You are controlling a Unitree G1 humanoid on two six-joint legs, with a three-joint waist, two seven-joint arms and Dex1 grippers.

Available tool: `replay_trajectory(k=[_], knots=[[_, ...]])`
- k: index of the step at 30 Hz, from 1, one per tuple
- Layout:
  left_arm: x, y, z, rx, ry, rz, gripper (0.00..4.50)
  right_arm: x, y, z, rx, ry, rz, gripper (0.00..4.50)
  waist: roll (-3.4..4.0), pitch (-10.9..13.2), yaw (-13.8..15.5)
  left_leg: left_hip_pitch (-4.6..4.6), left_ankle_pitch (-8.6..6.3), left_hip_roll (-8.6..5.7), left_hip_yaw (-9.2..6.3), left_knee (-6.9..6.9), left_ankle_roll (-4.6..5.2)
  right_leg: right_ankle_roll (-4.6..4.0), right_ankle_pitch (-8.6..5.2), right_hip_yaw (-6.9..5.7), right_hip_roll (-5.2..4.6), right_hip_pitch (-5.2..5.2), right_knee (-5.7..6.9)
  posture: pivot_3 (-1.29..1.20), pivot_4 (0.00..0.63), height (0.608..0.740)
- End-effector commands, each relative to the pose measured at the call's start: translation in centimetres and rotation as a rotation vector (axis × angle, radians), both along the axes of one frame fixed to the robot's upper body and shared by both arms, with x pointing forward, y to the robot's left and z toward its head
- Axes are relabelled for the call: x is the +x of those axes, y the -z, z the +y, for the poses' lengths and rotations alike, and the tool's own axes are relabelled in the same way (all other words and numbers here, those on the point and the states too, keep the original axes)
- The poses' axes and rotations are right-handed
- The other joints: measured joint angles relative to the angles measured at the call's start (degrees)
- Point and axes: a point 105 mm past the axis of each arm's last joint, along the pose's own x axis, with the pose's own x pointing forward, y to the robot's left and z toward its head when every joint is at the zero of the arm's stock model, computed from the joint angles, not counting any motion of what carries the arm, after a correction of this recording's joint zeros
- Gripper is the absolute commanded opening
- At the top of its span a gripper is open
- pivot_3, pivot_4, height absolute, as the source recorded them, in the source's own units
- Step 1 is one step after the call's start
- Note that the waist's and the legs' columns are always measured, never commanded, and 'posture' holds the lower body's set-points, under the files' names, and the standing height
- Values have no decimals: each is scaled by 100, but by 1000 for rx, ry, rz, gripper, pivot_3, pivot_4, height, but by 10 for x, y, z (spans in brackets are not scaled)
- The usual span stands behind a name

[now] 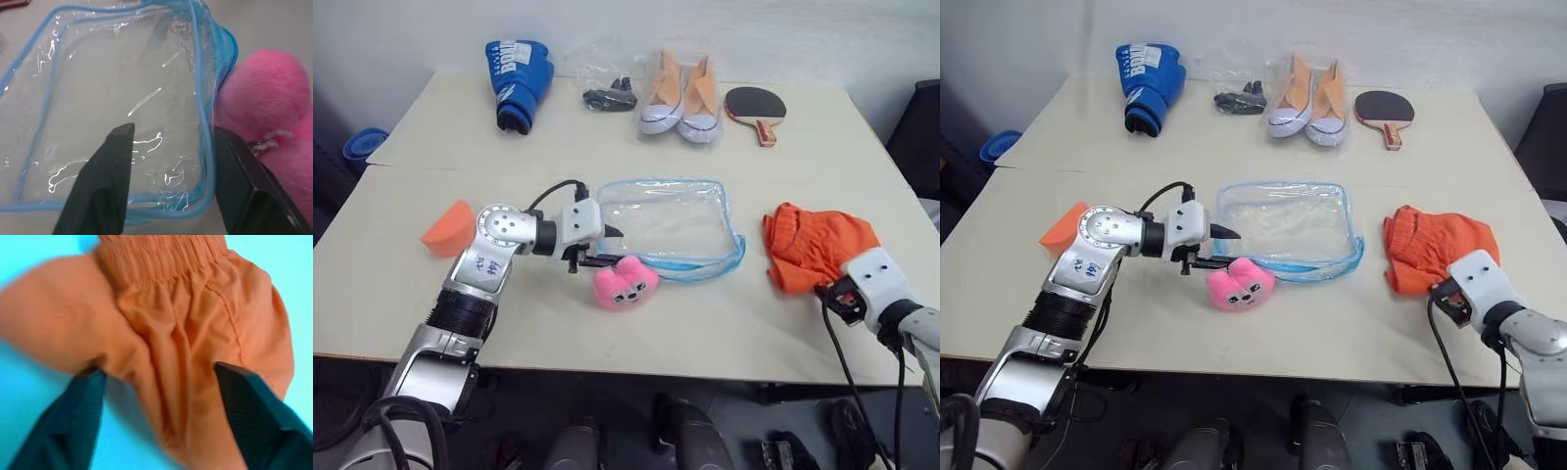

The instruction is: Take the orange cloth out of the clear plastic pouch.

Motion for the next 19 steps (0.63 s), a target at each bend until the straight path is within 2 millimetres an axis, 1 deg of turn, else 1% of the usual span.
replay_trajectory(k=[1, 3, 4, 7, 8, 10, 12, 14, 17, 19], knots=[[-8, -38, 17, -166, -27, -1, 3761, -24, -31, -4, 113, 0, -24, 4500, 0, 0, 1, 0, 0, 0, 0, 0, 0, 0, 0, 0, -1, 0, 1, 0, 150, 740], [-12, -52, 31, -259, -61, 81, 4370, -41, -37, -2, 213, -19, 11, 4500, 1, 1, 3, -2, -1, 2, -7, 0, 2, 0, 0, -2, -1, 0, 0, 0, 150, 740], [-17, -55, 38, -285, -66, 134, 4474, -49, -40, -1, 254, -30, 26, 4500, 1, 0, 1, -2, -2, 4, -10, 0, 3, 0, 0, -3, 0, 0, -1, 0, 150, 740], [-46, -61, 68, -285, -26, 259, 4474, -79, -47, -4, 354, -56, 87, 4500, 5, 1, -29, 3, -4, 4, -8, -5, 4, 0, 0, 0, 0, 2, -2, 0, 150, 740], [-53, -60, 79, -268, -37, 278, 4474, -87, -49, -9, 378, -39, 94, 4500, 7, 2, -35, 5, -7, 6, -8, -8, 1, -4, -3, 0, 1, 1, -2, 0, 150, 740], [-59, -54, 99, -222, -90, 294, 4474, -99, -52, -22, 426, 20, 98, 4500, 7, 2, -33, 7, -10, 11, -8, -10, -3, -8, -6, 0, 4, 1, -4, 0, 150, 740], [-62, -47, 118, -175, -148, 295, 4474, -107, -52, -35, 443, 80, 95, 4500, 6, 2, -16, 8, -14, 8, -7, -4, 2, -9, -7, 2, 2, 3, -8, 0, 150, 740], [-66, -43, 129, -157, -178, 310, 4474, -112, -49, -43, 458, 125, 98, 4500, 6, 2, -2, 12, -24, 6, -4, -3, 12, -10, -8, 8, -4, 3, -21, 0, 150, 740], [-70, -41, 134, -155, -180, 322, 4474, -113, -45, -41, 480, 122, 104, 4500, 6, 2, 29, 9, -30, 6, -9, -4, 12, -14, -11, 7, -6, -4, -20, 0, 150, 740], [-69, -37, 134, -138, -182, 320, 4474, -110, -44, -35, 492, 103, 102, 4500, 6, 2, 27, 4, -30, 6, -9, -6, 10, -15, -12, 8, -6, -10, -19, 0, 150, 740]])
